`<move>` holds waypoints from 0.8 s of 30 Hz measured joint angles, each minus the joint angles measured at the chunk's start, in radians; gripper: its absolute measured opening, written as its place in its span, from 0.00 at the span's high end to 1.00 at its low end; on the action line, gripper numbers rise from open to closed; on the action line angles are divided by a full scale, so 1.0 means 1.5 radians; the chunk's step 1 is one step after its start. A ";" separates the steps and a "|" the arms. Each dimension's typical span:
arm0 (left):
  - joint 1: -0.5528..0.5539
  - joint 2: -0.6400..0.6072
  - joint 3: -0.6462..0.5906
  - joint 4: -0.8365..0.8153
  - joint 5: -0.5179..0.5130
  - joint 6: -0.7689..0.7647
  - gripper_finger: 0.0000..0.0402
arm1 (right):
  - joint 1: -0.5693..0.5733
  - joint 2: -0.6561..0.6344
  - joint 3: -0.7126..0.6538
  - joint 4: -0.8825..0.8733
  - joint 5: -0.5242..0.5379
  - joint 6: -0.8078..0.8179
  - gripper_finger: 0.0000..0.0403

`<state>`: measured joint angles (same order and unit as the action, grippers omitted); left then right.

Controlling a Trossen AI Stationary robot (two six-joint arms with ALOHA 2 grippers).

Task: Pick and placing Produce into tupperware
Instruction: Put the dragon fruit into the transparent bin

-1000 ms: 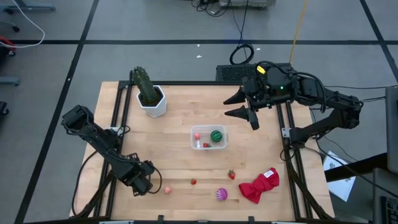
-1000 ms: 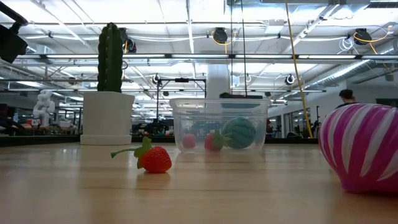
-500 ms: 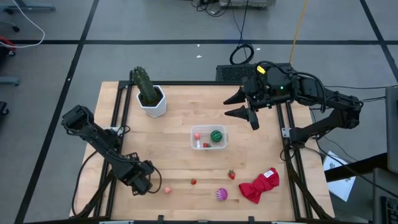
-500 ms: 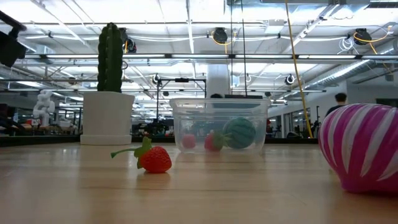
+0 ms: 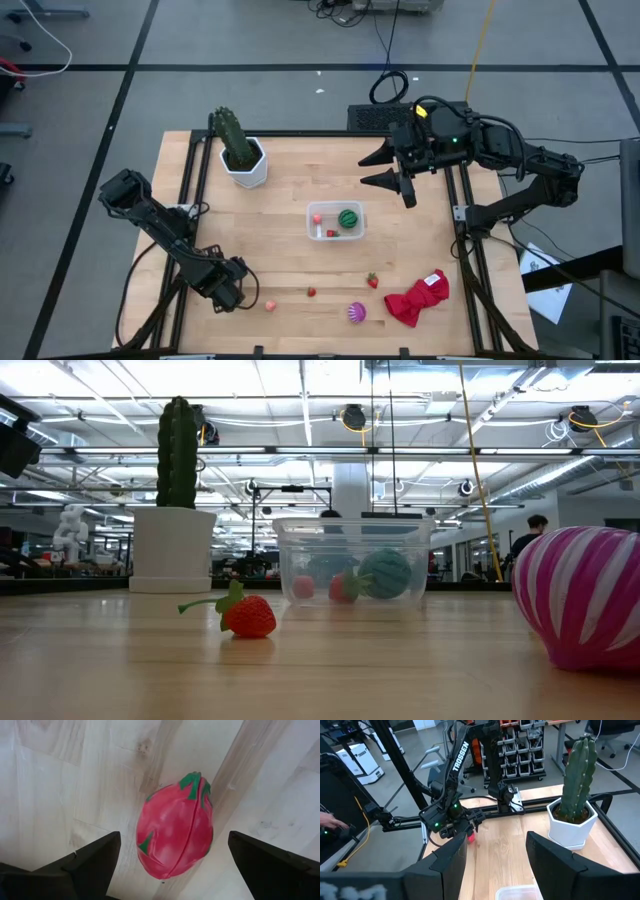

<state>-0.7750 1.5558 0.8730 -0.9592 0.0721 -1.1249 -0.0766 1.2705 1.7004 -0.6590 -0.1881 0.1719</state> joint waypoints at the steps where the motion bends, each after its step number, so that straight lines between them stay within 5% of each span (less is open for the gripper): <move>1: 0.000 0.000 0.000 0.000 -0.003 -0.001 0.06 | 0.000 0.000 0.000 0.000 0.000 0.000 0.51; 6: 0.000 0.000 0.000 0.000 -0.008 -0.001 0.10 | 0.000 0.000 0.000 0.000 0.000 0.000 0.51; 18: 0.000 -0.001 -0.001 0.021 -0.009 -0.020 0.45 | 0.000 0.000 0.000 -0.002 0.000 0.000 0.51; 24: 0.000 -0.001 0.000 0.021 -0.009 -0.023 0.47 | 0.000 0.000 0.000 -0.002 0.000 0.000 0.51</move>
<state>-0.7750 1.5547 0.8730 -0.9283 0.0593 -1.1593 -0.0765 1.2705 1.7004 -0.6617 -0.1883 0.1719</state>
